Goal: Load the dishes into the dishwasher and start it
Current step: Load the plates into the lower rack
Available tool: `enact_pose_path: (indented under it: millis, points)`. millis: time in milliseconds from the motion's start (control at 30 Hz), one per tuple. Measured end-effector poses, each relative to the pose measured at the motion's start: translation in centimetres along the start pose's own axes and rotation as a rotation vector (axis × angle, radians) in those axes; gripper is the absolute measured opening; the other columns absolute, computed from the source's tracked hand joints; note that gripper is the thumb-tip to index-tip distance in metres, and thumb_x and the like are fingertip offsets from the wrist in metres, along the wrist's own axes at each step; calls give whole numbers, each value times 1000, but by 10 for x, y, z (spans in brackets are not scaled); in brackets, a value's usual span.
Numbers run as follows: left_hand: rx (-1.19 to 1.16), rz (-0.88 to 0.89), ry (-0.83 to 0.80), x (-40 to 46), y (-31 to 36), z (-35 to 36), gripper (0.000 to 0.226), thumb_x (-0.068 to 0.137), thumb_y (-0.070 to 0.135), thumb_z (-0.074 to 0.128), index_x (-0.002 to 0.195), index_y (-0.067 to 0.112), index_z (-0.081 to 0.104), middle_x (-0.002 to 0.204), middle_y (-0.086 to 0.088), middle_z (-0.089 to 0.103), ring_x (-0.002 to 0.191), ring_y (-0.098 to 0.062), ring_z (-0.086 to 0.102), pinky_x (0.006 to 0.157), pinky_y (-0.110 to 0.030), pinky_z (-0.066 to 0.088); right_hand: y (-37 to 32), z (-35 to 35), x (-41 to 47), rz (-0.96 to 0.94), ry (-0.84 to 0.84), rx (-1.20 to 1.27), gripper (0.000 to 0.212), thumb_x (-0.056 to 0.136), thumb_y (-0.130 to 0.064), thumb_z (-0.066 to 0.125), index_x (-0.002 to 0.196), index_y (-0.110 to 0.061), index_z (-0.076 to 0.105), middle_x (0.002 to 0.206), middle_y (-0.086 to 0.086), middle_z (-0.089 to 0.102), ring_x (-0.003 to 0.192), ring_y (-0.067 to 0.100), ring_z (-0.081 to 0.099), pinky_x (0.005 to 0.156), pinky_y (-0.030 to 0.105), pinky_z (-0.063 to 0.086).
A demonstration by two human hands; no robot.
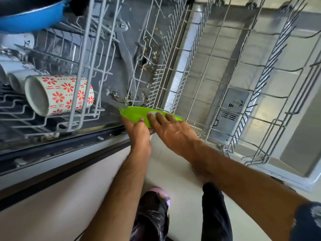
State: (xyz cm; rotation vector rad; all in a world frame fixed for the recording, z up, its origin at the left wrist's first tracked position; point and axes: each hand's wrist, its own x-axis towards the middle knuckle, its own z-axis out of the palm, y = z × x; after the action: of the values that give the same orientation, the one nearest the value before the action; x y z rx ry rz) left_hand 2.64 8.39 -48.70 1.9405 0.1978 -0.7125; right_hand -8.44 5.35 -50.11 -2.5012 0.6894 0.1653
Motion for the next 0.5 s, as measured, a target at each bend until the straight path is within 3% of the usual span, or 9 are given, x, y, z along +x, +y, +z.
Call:
enact_pose_path:
  millis: [100,200,300,367,500]
  points:
    - [44,-40,2,8,-9,5,75,90,-21,31,153,19,26,146,-17,47,125,-37,56,89,-57,54,7,13,2,-17,-53,3,68,90,-17,3,157,-8,11,147,21,40,122,43,52,71,46,57]
    - [72,-27,22,13,-22,4,85,83,-23,29,157,19,18,149,-19,43,127,-38,55,100,-66,46,10,22,3,-14,-101,-16,65,95,-19,13,158,-11,5,152,22,34,130,44,45,76,49,57]
    - [88,-62,-37,11,-31,4,84,86,-24,28,156,21,20,146,-13,46,123,-34,56,100,-65,46,16,28,1,-2,-144,-24,63,100,-18,25,158,-15,-1,158,22,24,140,45,34,88,55,52]
    - [79,-135,-100,8,-33,8,78,89,-25,25,153,19,24,137,-11,50,115,-31,58,89,-60,51,28,31,0,10,-194,-2,65,102,-18,25,158,-18,-8,162,19,14,146,42,24,98,59,47]
    - [282,-177,-145,21,-32,6,64,92,-19,30,147,13,31,140,-20,53,106,-40,65,53,-47,59,31,32,7,7,-223,5,65,103,-20,27,158,-19,-7,161,18,15,145,43,25,95,61,49]
